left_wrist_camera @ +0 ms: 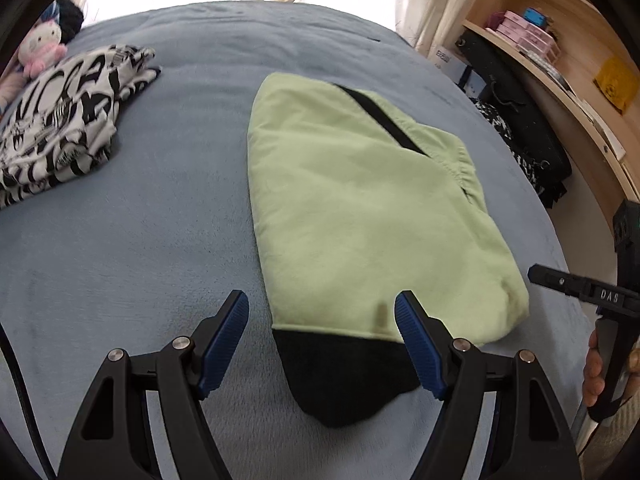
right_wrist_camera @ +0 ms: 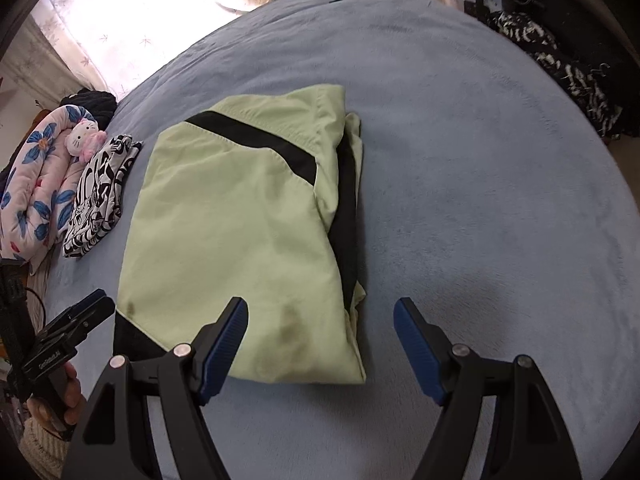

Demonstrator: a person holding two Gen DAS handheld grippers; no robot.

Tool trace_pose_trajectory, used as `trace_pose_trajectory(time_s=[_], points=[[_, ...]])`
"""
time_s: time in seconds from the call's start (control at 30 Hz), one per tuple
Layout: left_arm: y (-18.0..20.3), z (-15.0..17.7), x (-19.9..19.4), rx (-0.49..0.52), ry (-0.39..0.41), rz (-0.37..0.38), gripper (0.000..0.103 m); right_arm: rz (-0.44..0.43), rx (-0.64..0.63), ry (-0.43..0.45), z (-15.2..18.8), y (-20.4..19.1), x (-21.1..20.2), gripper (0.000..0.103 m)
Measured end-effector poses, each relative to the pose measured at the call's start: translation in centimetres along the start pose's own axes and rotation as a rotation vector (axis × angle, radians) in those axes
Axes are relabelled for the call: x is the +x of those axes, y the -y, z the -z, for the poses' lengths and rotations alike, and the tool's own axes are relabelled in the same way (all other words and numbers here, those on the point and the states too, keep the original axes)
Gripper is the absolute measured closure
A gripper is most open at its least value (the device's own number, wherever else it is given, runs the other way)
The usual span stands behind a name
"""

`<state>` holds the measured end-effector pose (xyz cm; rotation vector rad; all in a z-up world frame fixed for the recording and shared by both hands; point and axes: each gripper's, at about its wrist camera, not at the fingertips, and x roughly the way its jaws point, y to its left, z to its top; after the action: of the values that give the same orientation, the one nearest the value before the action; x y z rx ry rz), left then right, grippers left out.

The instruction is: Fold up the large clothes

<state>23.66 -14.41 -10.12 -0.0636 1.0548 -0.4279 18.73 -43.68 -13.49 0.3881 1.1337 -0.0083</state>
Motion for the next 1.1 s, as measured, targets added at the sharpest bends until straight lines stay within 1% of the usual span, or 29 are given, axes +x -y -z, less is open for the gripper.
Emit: trace_pose_trajectory(time_s=[0.13, 0.23, 0.33, 0.43, 0.7, 0.9, 1.1], points=[[-0.7, -0.3, 1.8, -0.029, -0.026, -0.011, 0.029, -0.042, 0.019, -0.029, -0.6, 0.7, 1.9, 0.027], [-1.1, -0.5, 2.7, -0.053, -0.037, 0.021, 0.028, -0.093, 0.039, -0.046, -0.9, 1.4, 3.1, 0.027], [-1.2, -0.8, 3.5, -0.065, -0.041, 0.042, 0.024, -0.114, 0.054, -0.051, -1.2, 1.8, 3.9, 0.027], [-1.2, -1.1, 4.3, -0.073, -0.048, 0.068, 0.024, -0.14, 0.071, -0.06, -1.5, 2.3, 4.7, 0.027], [-1.0, -1.7, 6.2, -0.093, -0.062, 0.129, 0.021, -0.199, 0.071, -0.065, -1.7, 2.6, 5.8, 0.027], [-0.7, -2.2, 7.5, -0.093, -0.068, 0.145, 0.016, -0.243, 0.065, -0.067, -2.2, 2.6, 7.0, 0.027], [-0.5, -3.0, 8.9, -0.09, -0.081, 0.163, 0.011, -0.316, 0.084, -0.055, -3.2, 2.7, 8.2, 0.027]])
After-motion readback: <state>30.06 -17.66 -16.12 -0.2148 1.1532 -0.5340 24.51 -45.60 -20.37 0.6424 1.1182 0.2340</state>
